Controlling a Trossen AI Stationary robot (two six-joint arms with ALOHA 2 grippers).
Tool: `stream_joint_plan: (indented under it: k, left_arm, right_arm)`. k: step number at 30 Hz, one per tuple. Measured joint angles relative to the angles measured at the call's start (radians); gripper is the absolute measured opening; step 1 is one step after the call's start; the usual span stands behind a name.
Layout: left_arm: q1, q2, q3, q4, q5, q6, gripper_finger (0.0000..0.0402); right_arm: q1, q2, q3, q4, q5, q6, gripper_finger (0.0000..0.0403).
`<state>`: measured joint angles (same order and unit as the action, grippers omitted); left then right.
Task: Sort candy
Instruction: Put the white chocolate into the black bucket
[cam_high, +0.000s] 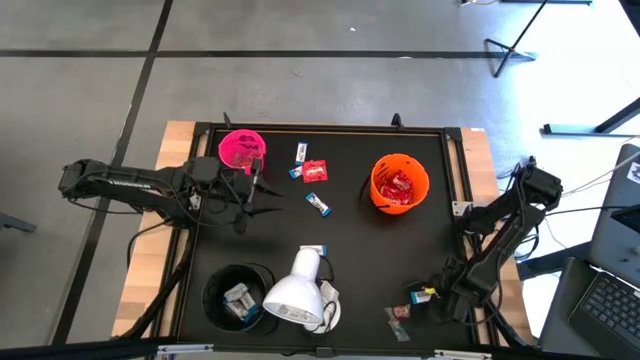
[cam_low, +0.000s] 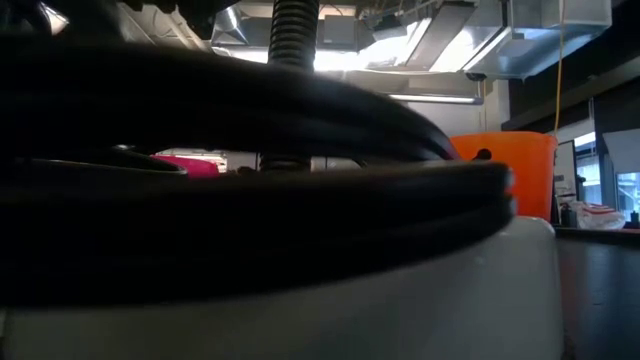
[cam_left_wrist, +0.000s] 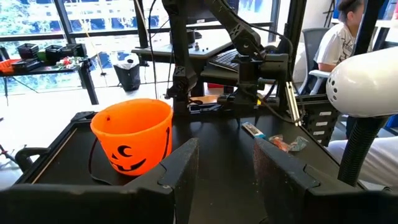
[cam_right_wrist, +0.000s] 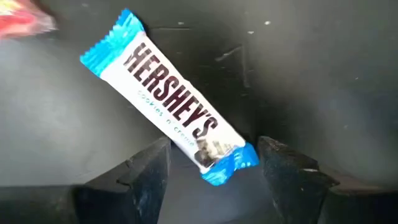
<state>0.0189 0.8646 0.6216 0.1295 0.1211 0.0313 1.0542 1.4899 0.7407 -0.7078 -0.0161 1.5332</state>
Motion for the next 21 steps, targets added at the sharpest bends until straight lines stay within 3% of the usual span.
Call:
stream_joint_plan:
  k: [13,21]
  left_arm:
    - [0.0,0.0,0.0,-0.008,0.002,-0.011,0.0144]
    - [0.0,0.0,0.0,-0.008,0.018,-0.024,0.0144]
  right_arm:
    - [-0.001,-0.003,-0.04,0.035,0.0,0.018,0.0239]
    - [-0.001,-0.002,-0.043,0.034,0.001,0.084,0.0171]
